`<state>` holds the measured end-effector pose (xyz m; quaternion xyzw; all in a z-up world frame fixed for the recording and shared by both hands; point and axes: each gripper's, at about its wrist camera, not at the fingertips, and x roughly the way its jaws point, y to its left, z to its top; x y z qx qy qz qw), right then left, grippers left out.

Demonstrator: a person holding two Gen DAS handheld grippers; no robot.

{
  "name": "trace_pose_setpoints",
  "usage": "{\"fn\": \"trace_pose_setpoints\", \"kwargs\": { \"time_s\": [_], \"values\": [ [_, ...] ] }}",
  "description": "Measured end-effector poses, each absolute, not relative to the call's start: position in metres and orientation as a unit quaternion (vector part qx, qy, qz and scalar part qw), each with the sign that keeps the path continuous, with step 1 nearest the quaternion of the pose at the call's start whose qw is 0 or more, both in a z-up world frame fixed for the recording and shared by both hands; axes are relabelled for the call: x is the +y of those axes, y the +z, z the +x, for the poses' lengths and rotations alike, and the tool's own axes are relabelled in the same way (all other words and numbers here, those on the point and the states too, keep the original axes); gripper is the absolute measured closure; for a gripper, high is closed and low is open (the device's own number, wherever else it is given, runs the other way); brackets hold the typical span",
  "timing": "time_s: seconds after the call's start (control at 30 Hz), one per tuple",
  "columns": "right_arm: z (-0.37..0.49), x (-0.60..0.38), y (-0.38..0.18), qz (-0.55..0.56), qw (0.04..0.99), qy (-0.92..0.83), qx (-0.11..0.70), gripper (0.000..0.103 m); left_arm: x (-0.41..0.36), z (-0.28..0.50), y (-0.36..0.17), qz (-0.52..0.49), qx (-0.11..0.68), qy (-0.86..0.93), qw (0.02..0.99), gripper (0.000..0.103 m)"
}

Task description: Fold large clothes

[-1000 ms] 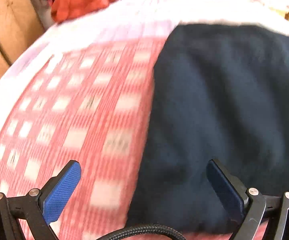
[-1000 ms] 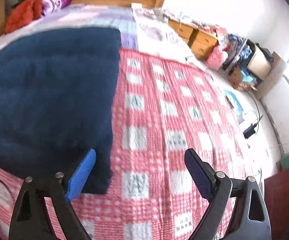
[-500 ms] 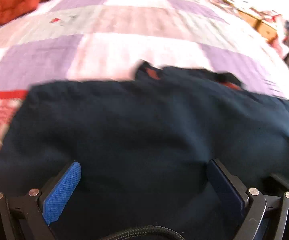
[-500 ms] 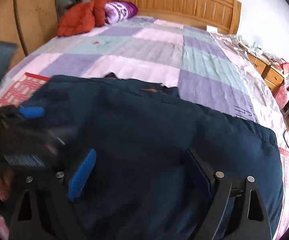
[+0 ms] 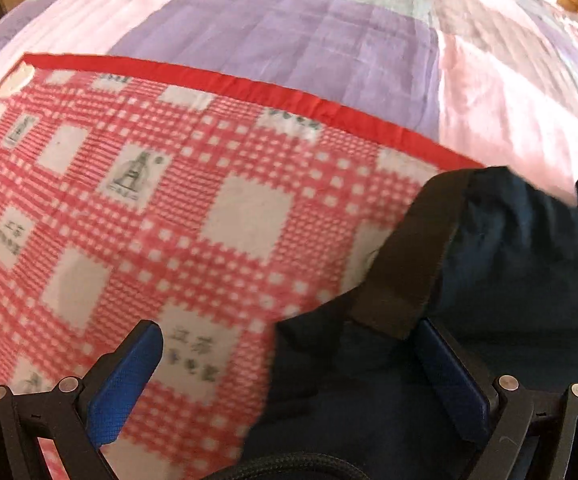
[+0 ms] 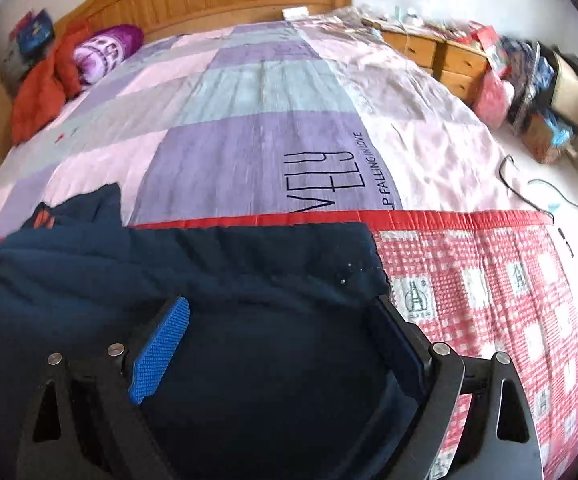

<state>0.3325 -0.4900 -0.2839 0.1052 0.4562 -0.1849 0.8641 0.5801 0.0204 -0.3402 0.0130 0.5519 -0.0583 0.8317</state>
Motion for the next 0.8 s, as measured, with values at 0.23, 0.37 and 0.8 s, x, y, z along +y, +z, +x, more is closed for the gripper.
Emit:
{"fn": "trace_pose_setpoints", "kwargs": {
  "time_s": [0.23,0.37,0.8],
  "values": [
    [0.259,-0.449,-0.258,0.059,0.881,-0.179,0.435,0.01,0.021,0.534,-0.307,0.095,0.505,-0.048,0.857,0.0],
    [0.193,-0.437,-0.276,0.067,0.866,-0.176,0.463,0.01,0.048,0.492,-0.293,0.117,0.478,-0.039,0.87,0.0],
    [0.022,-0.394,-0.258,0.121,0.825,-0.226,0.503,0.011,0.106,0.309,-0.287,0.12,0.558,-0.061,0.819,0.0]
  ]
}}
